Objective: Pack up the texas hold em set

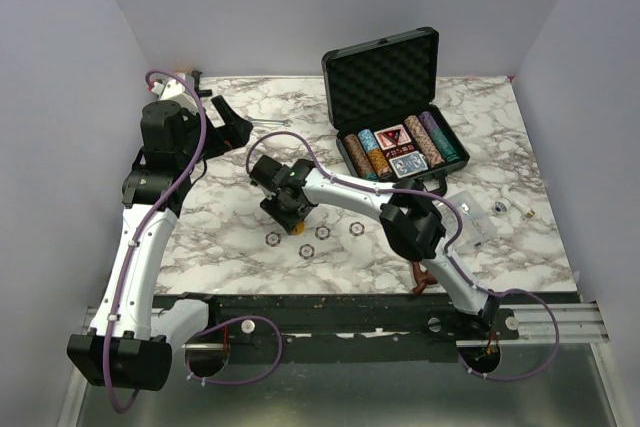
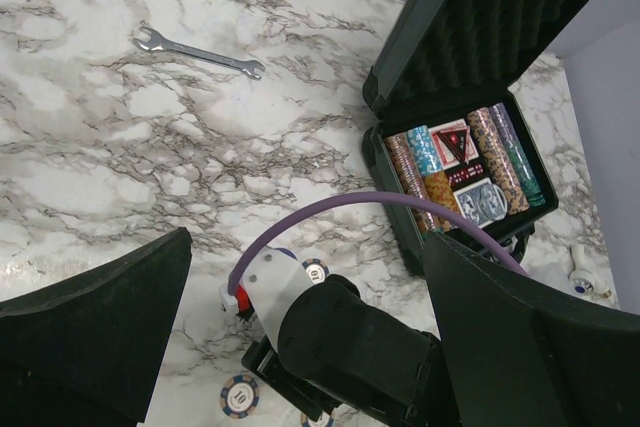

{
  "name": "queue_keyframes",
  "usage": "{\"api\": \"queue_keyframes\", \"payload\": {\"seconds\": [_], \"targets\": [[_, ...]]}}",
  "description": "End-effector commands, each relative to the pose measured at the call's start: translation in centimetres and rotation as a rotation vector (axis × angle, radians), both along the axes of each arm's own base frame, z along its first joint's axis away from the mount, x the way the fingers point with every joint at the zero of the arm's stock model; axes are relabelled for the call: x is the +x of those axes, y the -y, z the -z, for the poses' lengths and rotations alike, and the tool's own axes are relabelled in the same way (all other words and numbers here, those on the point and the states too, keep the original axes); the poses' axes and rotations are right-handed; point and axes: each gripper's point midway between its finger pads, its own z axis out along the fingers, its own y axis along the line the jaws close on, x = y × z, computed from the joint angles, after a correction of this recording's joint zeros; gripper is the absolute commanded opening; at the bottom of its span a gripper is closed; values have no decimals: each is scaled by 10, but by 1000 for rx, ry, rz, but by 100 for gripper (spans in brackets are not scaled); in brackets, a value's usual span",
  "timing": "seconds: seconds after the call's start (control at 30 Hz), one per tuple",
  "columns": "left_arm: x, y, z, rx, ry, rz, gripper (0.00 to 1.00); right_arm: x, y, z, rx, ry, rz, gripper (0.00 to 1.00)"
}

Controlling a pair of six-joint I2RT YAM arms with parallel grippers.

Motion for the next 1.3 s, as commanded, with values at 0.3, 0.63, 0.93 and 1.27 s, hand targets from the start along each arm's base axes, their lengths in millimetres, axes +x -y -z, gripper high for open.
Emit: {"api": "queue_keyframes", "payload": {"seconds": [0.3,0.63,0.93,1.27], "targets": [[-5,3,-17,-15,42,24,99,6,71,38,-205,135,179,29],[-3,2,-15,-13,38,16,98,53,79,-55,79,337,369,24],[-3,2,-14,-17,39,17,99,117,186,-108,98,440,672,23],[-3,9,-12,-28,32,41,98,153,264,-86,125,349,885,24]]}}
